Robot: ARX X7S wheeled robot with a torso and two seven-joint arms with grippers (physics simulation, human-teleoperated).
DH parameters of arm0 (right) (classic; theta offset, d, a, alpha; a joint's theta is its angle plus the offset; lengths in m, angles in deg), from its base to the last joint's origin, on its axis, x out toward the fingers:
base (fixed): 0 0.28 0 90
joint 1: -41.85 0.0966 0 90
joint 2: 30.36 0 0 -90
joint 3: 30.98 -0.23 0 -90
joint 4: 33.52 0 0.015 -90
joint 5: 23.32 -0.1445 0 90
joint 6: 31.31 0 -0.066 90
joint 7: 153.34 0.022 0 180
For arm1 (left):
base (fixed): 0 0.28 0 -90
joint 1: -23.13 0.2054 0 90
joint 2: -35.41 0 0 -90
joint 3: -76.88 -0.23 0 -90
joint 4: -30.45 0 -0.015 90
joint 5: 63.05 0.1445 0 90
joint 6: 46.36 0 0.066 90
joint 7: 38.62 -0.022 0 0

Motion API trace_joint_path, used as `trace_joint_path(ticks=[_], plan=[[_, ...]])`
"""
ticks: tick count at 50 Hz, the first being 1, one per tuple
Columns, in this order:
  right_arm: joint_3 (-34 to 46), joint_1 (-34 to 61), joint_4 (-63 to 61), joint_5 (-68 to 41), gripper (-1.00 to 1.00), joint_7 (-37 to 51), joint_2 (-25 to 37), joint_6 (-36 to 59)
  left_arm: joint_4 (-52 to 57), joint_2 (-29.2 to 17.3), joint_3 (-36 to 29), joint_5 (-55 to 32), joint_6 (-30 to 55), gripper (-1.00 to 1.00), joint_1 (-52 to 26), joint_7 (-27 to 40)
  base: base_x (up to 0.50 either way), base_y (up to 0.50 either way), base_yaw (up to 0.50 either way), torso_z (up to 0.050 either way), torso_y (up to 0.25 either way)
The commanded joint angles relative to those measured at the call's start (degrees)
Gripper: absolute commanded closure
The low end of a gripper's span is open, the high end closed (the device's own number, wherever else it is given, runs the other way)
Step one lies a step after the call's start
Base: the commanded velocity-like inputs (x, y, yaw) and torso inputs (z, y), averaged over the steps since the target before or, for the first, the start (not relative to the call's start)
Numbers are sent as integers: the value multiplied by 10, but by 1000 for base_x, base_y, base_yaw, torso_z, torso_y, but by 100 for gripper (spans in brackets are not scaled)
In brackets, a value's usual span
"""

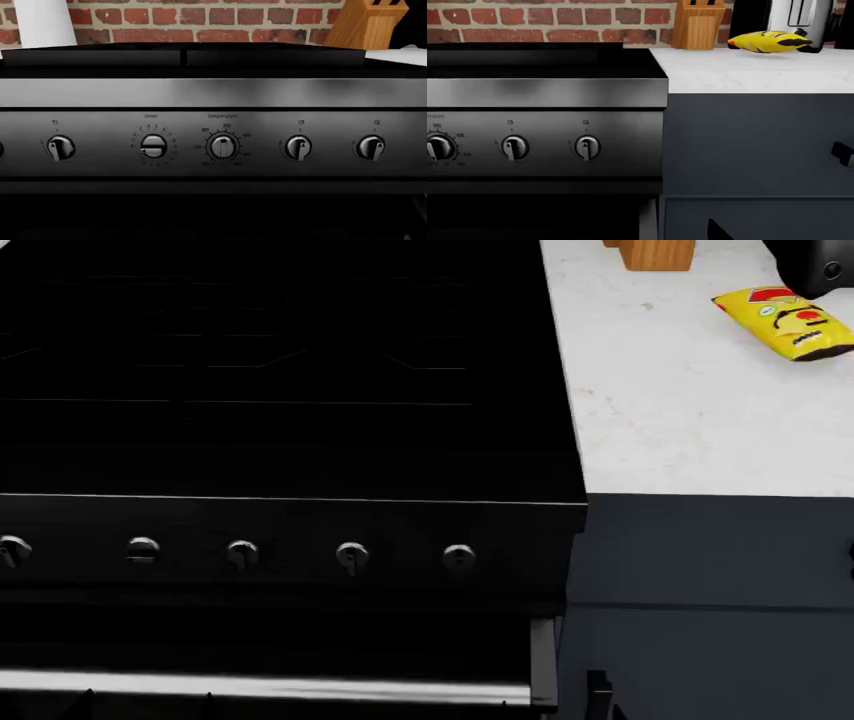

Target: Open the right drawer.

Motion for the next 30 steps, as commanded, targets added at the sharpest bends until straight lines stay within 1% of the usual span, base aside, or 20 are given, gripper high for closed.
trace_joint_path(ticks=[1, 6, 9, 12, 21, 30], plan=[[11, 0, -1, -8, -100, 11, 8, 0, 0, -6, -6, 0, 0, -100, 0, 6, 0, 0, 0, 0, 0], [23, -1, -8, -20, -100, 23, 19, 4, 3, -16, -19, -21, 1, -100, 1, 12, 0, 0, 0, 0, 0], [27, 0, -4, -27, -100, 27, 23, -1, 5, -24, -31, -16, 9, -100, 2, 17, 0, 0, 0, 0, 0], [29, 0, -1, -29, -100, 30, 25, -3, 7, -27, -29, -31, 9, -100, 2, 18, 0, 0, 0, 0, 0], [38, 0, -5, -42, -100, 40, 34, -3, 12, -37, -44, -29, 8, -100, 4, 31, 0, 0, 0, 0, 0], [44, 1, 0, -53, -100, 46, 41, -13, 15, -44, -49, -46, 6, -100, 5, 29, 0, 0, 0, 0, 0]])
